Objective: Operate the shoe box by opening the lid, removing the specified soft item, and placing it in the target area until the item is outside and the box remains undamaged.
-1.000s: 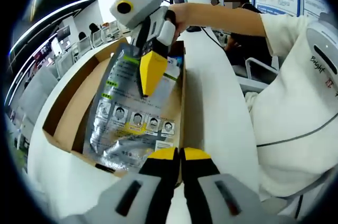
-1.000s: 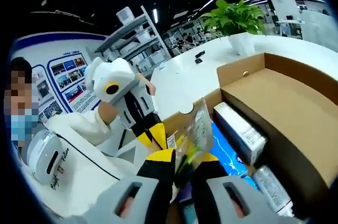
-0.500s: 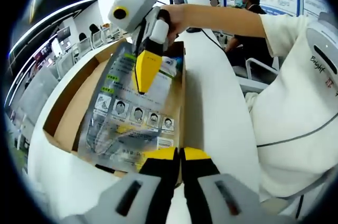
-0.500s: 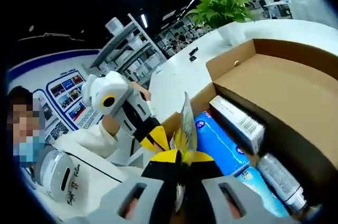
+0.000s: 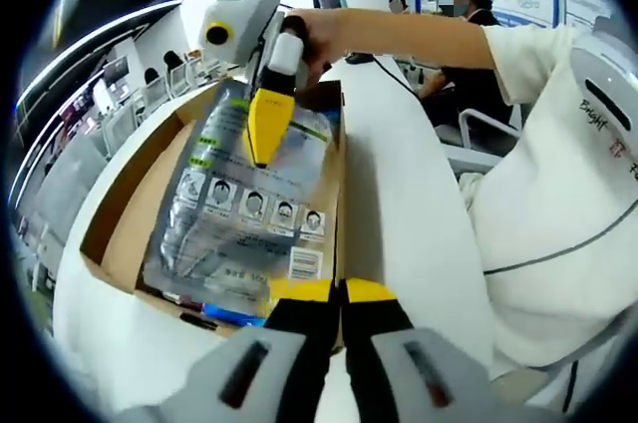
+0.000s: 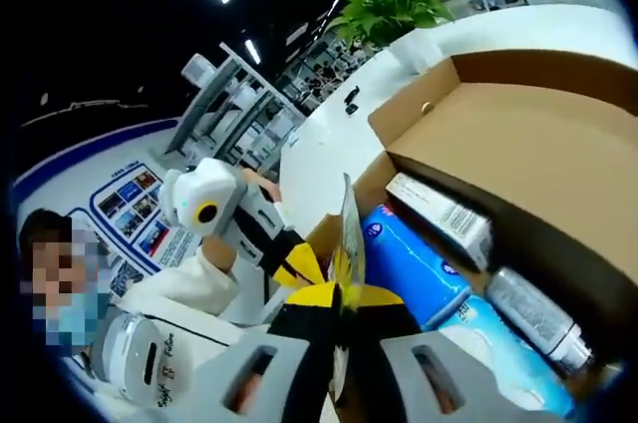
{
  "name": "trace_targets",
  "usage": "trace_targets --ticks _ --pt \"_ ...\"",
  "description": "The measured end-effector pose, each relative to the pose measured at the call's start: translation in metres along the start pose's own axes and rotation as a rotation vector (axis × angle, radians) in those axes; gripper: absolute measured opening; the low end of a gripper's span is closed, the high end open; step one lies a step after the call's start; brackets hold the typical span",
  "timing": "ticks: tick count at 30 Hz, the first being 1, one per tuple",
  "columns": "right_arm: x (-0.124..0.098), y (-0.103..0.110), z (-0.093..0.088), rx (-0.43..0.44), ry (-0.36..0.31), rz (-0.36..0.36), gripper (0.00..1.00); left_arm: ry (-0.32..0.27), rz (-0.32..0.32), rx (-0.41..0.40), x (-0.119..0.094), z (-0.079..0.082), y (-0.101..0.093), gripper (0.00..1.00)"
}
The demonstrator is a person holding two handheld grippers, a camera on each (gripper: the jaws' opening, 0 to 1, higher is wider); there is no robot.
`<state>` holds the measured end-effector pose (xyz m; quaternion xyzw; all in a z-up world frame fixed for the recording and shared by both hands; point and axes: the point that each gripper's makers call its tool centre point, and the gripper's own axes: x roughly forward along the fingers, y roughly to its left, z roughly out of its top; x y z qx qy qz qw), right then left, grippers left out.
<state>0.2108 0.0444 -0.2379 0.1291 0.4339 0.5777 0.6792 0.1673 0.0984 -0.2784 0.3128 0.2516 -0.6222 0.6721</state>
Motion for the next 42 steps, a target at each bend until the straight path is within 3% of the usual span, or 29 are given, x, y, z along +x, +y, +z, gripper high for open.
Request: trace_targets --ticks 7,15,16,18,20,32,38,42 --pt "-0.014 0.002 -0.002 0.034 -0.021 0.016 0.01 -0.003 -0.017 0.002 0.001 0.001 0.001 0.01" --pt "-0.02 0.002 -0.002 0.032 -0.026 0.01 0.01 0.009 0.011 -0.045 0.001 0.0 0.004 0.04" --pt "-0.027 -0.004 -0.001 0.058 -0.032 0.009 0.01 0.03 0.059 -0.073 0.002 0.0 0.005 0.04" --pt "-0.039 -0.012 0.0 0.088 -0.038 -0.008 0.01 0.093 0.075 -0.063 0.005 -0.002 0.004 0.04" --pt "-0.045 -0.012 0.0 0.111 -0.042 0.005 0.01 0.132 0.044 -0.077 0.01 -0.007 0.002 0.03" --pt "-0.078 -0.017 0.0 0.135 -0.057 -0.002 0.01 0.137 -0.008 -0.063 0.009 -0.007 0.002 0.01" --pt "-0.09 -0.015 -0.009 0.149 -0.063 -0.007 0.01 0.124 -0.074 0.044 0.008 -0.008 0.0 0.01" --pt "-0.095 -0.017 -0.012 0.151 -0.061 -0.004 0.01 0.124 -0.066 -0.017 0.008 -0.007 0.001 0.01"
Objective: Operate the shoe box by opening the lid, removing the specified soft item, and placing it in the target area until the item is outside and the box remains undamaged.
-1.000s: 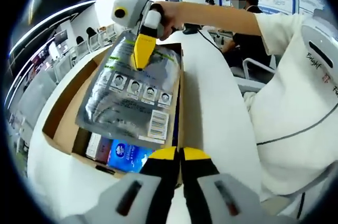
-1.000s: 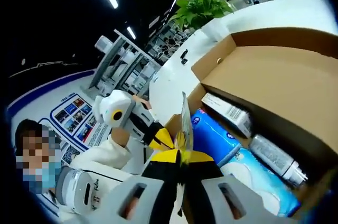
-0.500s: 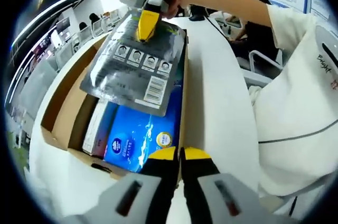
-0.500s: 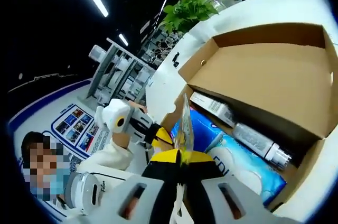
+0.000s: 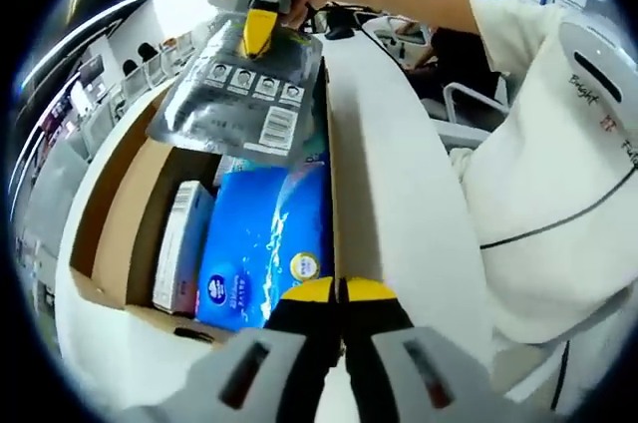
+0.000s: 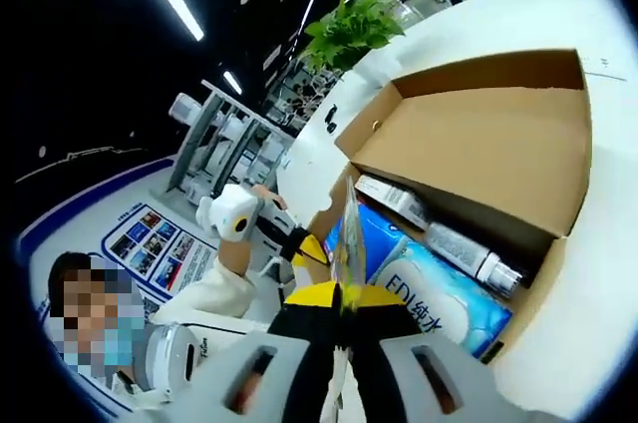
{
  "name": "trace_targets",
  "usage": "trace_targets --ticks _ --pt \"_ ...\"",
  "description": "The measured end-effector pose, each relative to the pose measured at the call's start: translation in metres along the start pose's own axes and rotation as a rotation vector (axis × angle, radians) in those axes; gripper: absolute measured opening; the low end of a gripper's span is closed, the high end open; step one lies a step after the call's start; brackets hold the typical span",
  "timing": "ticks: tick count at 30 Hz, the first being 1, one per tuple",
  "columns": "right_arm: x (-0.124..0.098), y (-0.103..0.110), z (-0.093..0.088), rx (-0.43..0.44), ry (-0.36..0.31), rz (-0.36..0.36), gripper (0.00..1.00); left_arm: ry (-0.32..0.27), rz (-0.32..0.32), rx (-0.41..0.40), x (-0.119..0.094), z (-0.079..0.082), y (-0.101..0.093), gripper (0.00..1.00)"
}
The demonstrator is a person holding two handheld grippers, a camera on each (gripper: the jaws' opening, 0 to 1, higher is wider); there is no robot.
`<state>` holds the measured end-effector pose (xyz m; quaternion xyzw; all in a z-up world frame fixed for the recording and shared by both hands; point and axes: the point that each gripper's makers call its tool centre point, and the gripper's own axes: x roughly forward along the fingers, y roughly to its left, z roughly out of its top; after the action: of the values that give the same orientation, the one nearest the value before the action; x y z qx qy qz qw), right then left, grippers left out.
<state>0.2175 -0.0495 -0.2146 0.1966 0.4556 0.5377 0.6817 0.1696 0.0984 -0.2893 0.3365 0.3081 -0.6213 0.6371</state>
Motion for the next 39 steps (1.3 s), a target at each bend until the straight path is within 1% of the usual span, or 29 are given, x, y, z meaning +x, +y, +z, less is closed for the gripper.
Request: trace_targets --ticks 2,5,8,12,13,16,17,21,22,24,25,26,27,32,35,37,39 --pt "0.0 0.001 -0.005 0.018 0.001 0.003 0.01 0.011 0.016 -0.046 0.0 0.0 0.0 0.01" --pt "-0.007 0.003 -0.004 0.029 -0.009 0.02 0.01 0.032 0.049 -0.061 0.001 -0.001 0.0 0.02" --pt "-0.017 0.009 -0.005 0.034 -0.025 0.026 0.01 0.041 0.054 -0.083 0.001 -0.002 0.001 0.02" --pt "-0.026 0.019 -0.013 0.048 -0.019 0.054 0.01 0.042 0.049 -0.082 0.001 -0.002 0.001 0.02" --pt "-0.029 0.015 -0.01 0.057 -0.023 0.058 0.01 0.043 0.048 -0.081 0.001 -0.002 0.0 0.02" --pt "-0.034 0.014 -0.011 0.066 -0.025 0.068 0.01 0.039 0.044 -0.074 0.001 -0.002 0.001 0.02" --pt "-0.038 0.011 -0.01 0.095 -0.04 0.072 0.01 0.035 0.044 -0.072 0.001 -0.003 0.001 0.02" --pt "-0.047 0.007 -0.018 0.103 -0.039 0.076 0.01 0.018 0.052 -0.06 0.001 -0.002 0.0 0.02" --pt "-0.048 0.007 -0.018 0.103 -0.042 0.077 0.01 0.018 0.052 -0.06 0.001 -0.002 0.0 0.02" --pt "-0.057 0.004 -0.013 0.092 -0.081 0.061 0.01 0.018 0.057 -0.066 0.001 -0.002 0.0 0.02" --pt "-0.061 0.002 -0.005 0.086 -0.127 0.047 0.01 0.019 0.057 -0.064 0.001 -0.002 0.0 0.02" --pt "-0.066 0.006 -0.001 0.096 -0.15 0.067 0.01 0.018 0.057 -0.065 0.001 -0.002 0.0 0.02" --pt "-0.073 0.01 0.002 0.1 -0.152 0.098 0.01 0.018 0.057 -0.066 0.001 -0.002 0.0 0.02" --pt "-0.086 0.011 0.004 0.094 -0.149 0.081 0.01 0.008 0.062 -0.06 0.001 -0.002 0.0 0.02" --pt "-0.095 0.01 0.004 0.104 -0.147 0.085 0.01 0.009 0.059 -0.061 0.001 -0.002 0.001 0.02" --pt "-0.099 0.01 0.001 0.09 -0.149 0.077 0.01 0.01 0.059 -0.062 0.001 -0.001 0.001 0.02" --pt "-0.107 0.009 0.0 0.089 -0.159 0.076 0.01 0.009 0.06 -0.06 0.001 -0.002 0.001 0.02"
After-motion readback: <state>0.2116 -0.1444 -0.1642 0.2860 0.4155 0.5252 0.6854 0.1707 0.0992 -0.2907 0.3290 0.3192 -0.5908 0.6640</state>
